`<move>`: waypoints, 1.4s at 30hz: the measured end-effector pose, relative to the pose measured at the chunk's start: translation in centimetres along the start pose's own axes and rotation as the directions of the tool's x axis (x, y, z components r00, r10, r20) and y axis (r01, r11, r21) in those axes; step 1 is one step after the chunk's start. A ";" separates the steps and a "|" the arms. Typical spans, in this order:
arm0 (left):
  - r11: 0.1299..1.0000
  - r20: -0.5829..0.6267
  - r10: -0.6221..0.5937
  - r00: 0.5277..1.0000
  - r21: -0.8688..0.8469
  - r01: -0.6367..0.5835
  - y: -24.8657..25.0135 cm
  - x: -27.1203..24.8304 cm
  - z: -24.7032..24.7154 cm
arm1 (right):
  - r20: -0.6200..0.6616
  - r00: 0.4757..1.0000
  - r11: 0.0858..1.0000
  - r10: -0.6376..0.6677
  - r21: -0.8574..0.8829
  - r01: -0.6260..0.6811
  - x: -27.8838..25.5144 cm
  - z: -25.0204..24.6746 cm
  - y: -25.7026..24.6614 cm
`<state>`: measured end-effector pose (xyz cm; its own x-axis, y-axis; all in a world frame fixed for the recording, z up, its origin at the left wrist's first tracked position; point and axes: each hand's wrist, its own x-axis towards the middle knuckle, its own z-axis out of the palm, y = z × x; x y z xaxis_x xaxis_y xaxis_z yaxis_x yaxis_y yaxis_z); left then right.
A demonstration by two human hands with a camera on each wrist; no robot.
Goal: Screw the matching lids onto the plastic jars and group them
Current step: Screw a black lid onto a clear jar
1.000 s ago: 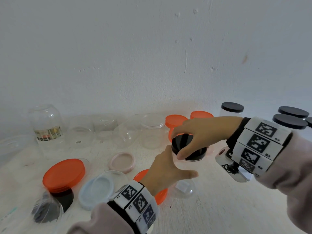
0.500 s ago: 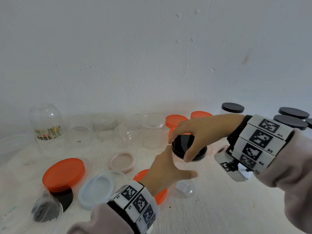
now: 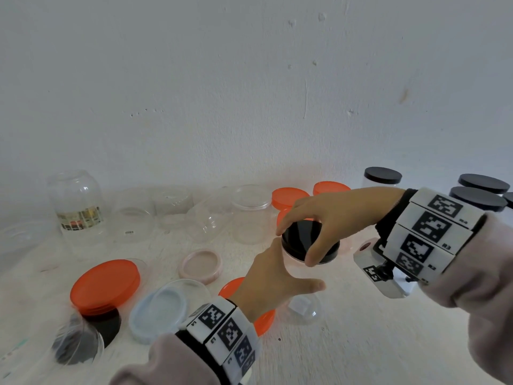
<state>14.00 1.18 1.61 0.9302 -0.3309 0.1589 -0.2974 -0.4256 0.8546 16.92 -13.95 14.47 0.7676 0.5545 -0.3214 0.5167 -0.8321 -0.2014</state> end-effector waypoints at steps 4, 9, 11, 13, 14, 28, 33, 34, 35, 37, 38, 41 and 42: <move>1.000 0.005 -0.018 1.000 0.008 0.018 -0.1 0.1 0.0 | -0.052 0.995 0.996 0.082 -0.018 -0.083 0.4 0.7 -0.2; 1.000 0.010 -0.013 1.000 -0.005 0.013 -0.1 0.0 0.0 | -0.021 0.989 0.988 0.146 -0.052 -0.147 0.5 0.7 -0.6; 1.000 0.009 -0.013 1.000 -0.017 0.013 0.0 0.0 0.0 | 0.023 0.996 0.997 0.083 -0.007 -0.083 0.0 0.1 -0.3; 1.000 0.001 -0.012 1.000 -0.023 0.012 0.0 0.0 0.0 | 0.047 0.998 0.999 0.029 0.014 -0.030 -0.3 -0.2 -0.1; 1.000 -0.001 -0.013 1.000 -0.023 0.012 0.0 0.0 0.1 | 0.043 0.999 1.000 0.019 0.015 -0.019 -0.3 -0.2 -0.1; 1.000 -0.007 -0.013 1.000 -0.008 0.013 0.0 0.0 0.1 | 0.024 1.000 1.000 0.002 0.007 -0.002 -0.5 0.0 -0.2; 1.000 0.000 -0.026 1.000 -0.017 0.026 -0.1 -0.1 0.1 | -0.030 0.999 0.999 0.017 -0.045 -0.018 -0.2 0.3 -0.2; 0.999 0.003 -0.030 1.000 -0.018 0.030 -0.1 -0.1 0.1 | -0.039 0.998 0.997 0.042 -0.062 -0.044 -0.1 0.4 -0.3; 0.999 0.006 -0.034 0.999 -0.020 0.034 -0.1 -0.1 0.1 | -0.050 0.996 0.994 0.074 -0.076 -0.078 0.0 0.7 -0.5; 0.999 0.008 -0.038 0.999 -0.022 0.039 -0.1 -0.1 0.1 | -0.078 0.988 0.984 0.130 -0.109 -0.138 0.1 1.1 -0.8; 0.999 0.008 -0.038 0.999 -0.020 0.038 -0.1 -0.1 0.1 | -0.091 0.986 0.979 0.142 -0.132 -0.154 0.2 1.3 -0.9; 0.999 0.003 -0.033 0.999 -0.006 0.033 -0.1 -0.1 0.1 | -0.078 0.989 0.982 0.129 -0.131 -0.139 0.0 1.1 -1.0; 1.000 0.000 -0.031 1.000 -0.002 0.031 -0.1 -0.1 0.1 | -0.052 0.993 0.988 0.110 -0.106 -0.115 -0.2 0.9 -1.0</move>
<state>13.89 1.15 1.49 0.9388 -0.3179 0.1326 -0.2683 -0.4338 0.8601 15.94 -13.28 13.91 0.8385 0.4591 -0.2935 0.4620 -0.8846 -0.0638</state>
